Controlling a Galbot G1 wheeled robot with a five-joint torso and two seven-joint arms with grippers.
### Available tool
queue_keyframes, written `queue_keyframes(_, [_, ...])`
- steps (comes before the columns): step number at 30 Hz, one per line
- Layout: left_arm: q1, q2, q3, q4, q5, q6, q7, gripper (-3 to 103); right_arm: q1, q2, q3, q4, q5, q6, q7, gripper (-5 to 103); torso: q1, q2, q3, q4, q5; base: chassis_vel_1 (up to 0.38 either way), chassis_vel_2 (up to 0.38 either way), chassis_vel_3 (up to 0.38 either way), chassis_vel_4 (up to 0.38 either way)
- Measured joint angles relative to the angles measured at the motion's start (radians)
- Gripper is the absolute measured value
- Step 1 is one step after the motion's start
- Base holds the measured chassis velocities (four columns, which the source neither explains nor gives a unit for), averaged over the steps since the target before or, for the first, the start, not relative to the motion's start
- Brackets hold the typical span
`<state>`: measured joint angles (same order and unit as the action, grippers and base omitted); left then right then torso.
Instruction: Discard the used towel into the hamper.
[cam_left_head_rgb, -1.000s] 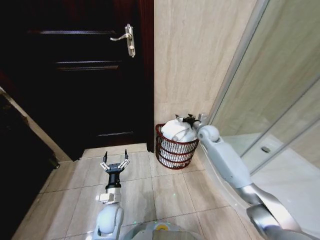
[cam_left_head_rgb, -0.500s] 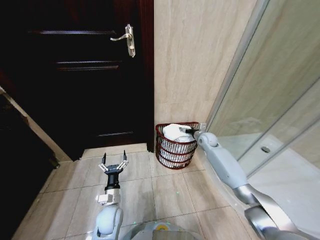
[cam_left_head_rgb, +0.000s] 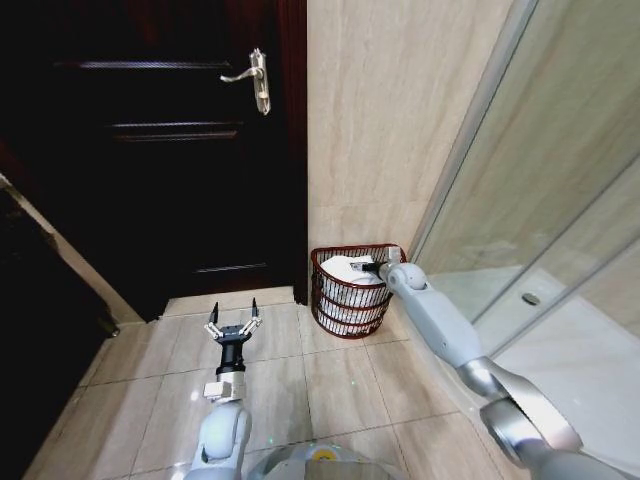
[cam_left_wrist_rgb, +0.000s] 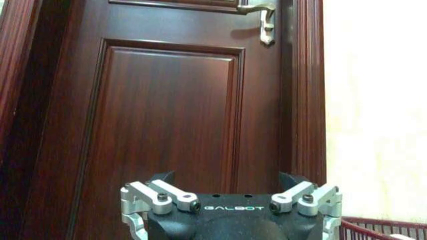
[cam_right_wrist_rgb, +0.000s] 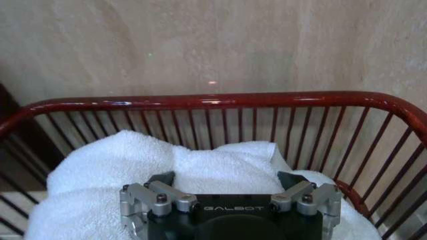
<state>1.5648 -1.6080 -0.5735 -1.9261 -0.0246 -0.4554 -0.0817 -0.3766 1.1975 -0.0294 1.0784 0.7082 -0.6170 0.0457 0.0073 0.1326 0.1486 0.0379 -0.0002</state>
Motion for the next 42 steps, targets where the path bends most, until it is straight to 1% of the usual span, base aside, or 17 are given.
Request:
queue_keyframes(2, [-0.007, 0.0, -0.012, -0.006, -0.004, 0.004, -0.011, 100, 0.025, 0.007, -0.023, -0.042, 0.0, -0.003, -0.019, 100, 0.0, 0.0, 0.0, -0.0002, 0.0001, 0.0, 0.0, 0.0, 0.0])
queue_keyframes(9, [-0.022, 0.0, -0.02, -0.006, -0.018, 0.01, -0.012, 100, 0.068, 0.053, -0.016, -0.142, -0.012, -0.049, -0.034, 100, 0.0, 0.0, 0.0, 0.0, 0.0001, 0.0, 0.0, 0.0, 0.0])
queue_keyframes(12, [-0.026, 0.0, -0.02, 0.001, -0.021, 0.011, -0.012, 100, 0.072, 0.062, -0.015, -0.159, -0.026, -0.037, -0.041, 100, 0.0, 0.0, 0.0, -0.0001, 0.0001, 0.0, 0.0, 0.0, 0.0])
queue_keyframes(15, [-0.029, 0.0, -0.017, 0.008, -0.021, 0.011, -0.012, 100, 0.074, 0.064, -0.013, -0.15, -0.023, 0.004, -0.012, 100, 0.0, 0.0, 0.0, -0.0002, 0.0003, 0.0, 0.0, 0.0, 0.0])
queue_keyframes(22, [-0.033, 0.0, -0.01, 0.01, -0.018, 0.024, -0.009, 100, 0.046, 0.011, -0.001, 0.028, 0.023, 0.017, 0.064, 100, 0.0, 0.0, 0.0, -0.0001, 0.0005, 0.0, 0.0, 0.0, 0.0])
queue_keyframes(25, [-0.03, 0.0, -0.012, 0.001, -0.02, 0.039, -0.005, 100, -0.013, -0.034, 0.025, 0.2, 0.036, 0.039, 0.129, 100, 0.0, 0.0, 0.0, -0.0001, 0.0002, 0.0, 0.0, 0.0, 0.0])
queue_keyframes(26, [-0.03, 0.0, -0.012, 0.001, -0.02, 0.039, -0.005, 100, -0.013, -0.034, 0.025, 0.2, 0.036, 0.039, 0.129, 100, 0.0, 0.0, 0.0, -0.0001, 0.0002, 0.0, 0.0, 0.0, 0.0])
queue_keyframes(29, [-0.024, 0.0, -0.015, -0.004, -0.028, 0.047, -0.002, 100, -0.11, -0.084, 0.05, 0.382, 0.043, 0.073, 0.184, 100, 0.0, 0.0, 0.0, -0.0003, 0.0002, 0.0, 0.0, 0.0, 0.0])
queue_keyframes(30, [-0.024, 0.0, -0.015, -0.004, -0.028, 0.047, -0.002, 100, -0.11, -0.084, 0.05, 0.382, 0.043, 0.073, 0.184, 100, 0.0, 0.0, 0.0, -0.0003, 0.0002, 0.0, 0.0, 0.0, 0.0])
queue_keyframes(32, [-0.018, 0.0, -0.016, -0.008, -0.038, 0.055, -0.001, 100, -0.155, -0.101, 0.061, 0.445, 0.031, 0.121, 0.207, 100, 0.0, 0.0, 0.0, -0.0002, 0.0001, 0.0, 0.0, 0.0, 0.0])
queue_keyframes(34, [-0.01, 0.0, -0.021, -0.013, -0.058, 0.06, -0.001, 100, -0.236, -0.118, 0.1, 0.542, 0.002, 0.224, 0.232, 100, 0.0, 0.0, 0.0, -0.0001, 0.0003, 0.0, 0.0, 0.0, 0.0])
queue_keyframes(35, [-0.01, 0.0, -0.021, -0.013, -0.058, 0.06, -0.001, 100, -0.236, -0.118, 0.1, 0.542, 0.002, 0.224, 0.232, 100, 0.0, 0.0, 0.0, -0.0001, 0.0003, 0.0, 0.0, 0.0, 0.0])
queue_keyframes(37, [-0.004, 0.0, -0.021, -0.014, -0.075, 0.062, -0.001, 100, -0.296, -0.125, 0.132, 0.598, -0.027, 0.288, 0.238, 100, 0.0, 0.0, 0.0, -0.0001, 0.0001, 0.0, 0.0, 0.0, 0.0])
queue_keyframes(39, [0.004, 0.0, -0.022, -0.014, -0.092, 0.062, -0.004, 100, -0.412, -0.131, 0.199, 0.662, -0.126, 0.392, 0.22, 100, 0.0, 0.0, 0.0, -0.0001, 0.0, 0.0, 0.0, 0.0, 0.0])
queue_keyframes(40, [0.004, 0.0, -0.022, -0.014, -0.092, 0.062, -0.004, 100, -0.412, -0.131, 0.199, 0.662, -0.126, 0.392, 0.22, 100, 0.0, 0.0, 0.0, -0.0001, 0.0, 0.0, 0.0, 0.0, 0.0])
queue_keyframes(41, [0.012, 0.0, -0.023, -0.017, -0.093, 0.07, -0.004, 100, -0.504, -0.13, 0.248, 0.69, -0.204, 0.455, 0.192, 100, 0.0, 0.0, 0.0, -0.0003, 0.0004, 0.0, 0.0, 0.0, 0.0])
queue_keyframes(42, [0.018, 0.0, -0.024, -0.024, -0.095, 0.076, -0.002, 100, -0.558, -0.129, 0.279, 0.706, -0.241, 0.486, 0.17, 100, 0.0, 0.0, 0.0, -0.0006, 0.0008, 0.0, 0.0, 0.0, 0.0])
